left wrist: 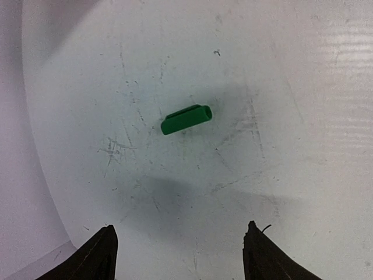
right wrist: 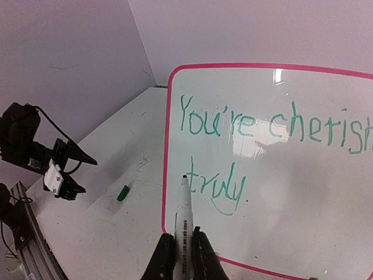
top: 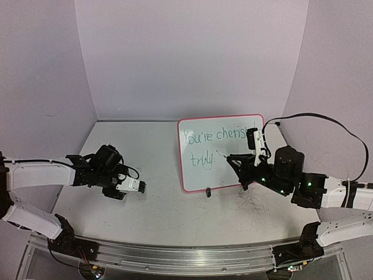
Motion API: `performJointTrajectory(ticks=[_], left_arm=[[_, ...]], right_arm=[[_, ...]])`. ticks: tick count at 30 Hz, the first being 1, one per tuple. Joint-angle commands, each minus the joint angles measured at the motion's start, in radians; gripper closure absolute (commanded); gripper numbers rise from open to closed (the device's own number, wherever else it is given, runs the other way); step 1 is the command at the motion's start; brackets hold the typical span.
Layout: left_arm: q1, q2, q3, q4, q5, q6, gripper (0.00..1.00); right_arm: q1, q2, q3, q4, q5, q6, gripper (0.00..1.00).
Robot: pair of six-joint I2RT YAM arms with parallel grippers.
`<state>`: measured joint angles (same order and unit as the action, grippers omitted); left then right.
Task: Write a sentence on the whiteboard
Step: Pick up the pen cap from the center of the board.
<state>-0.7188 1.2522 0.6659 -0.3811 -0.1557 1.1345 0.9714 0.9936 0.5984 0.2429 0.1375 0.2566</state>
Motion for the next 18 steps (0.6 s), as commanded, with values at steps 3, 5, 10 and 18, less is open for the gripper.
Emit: performJointTrajectory(ticks=[3, 5, 10, 18], left_arm=[[0.021, 0.204, 0.159, 0.025, 0.088, 0.305, 0.30], [0.018, 0.268, 0.186, 0.009, 0.096, 0.331, 0.32], [0.016, 0.392, 0.268, -0.060, 0.121, 0.362, 0.36], [-0.002, 0.478, 0.339, -0.122, 0.153, 0.339, 0.39]], right_arm=[[0.004, -0.103, -0.018, 0.011, -0.009, -0.044, 1.00], [0.005, -0.131, -0.024, 0.000, -0.011, -0.050, 1.00], [0.004, -0.185, -0.049, -0.011, 0.030, -0.042, 1.00], [0.005, -0.169, -0.048, 0.004, 0.025, -0.032, 1.00]])
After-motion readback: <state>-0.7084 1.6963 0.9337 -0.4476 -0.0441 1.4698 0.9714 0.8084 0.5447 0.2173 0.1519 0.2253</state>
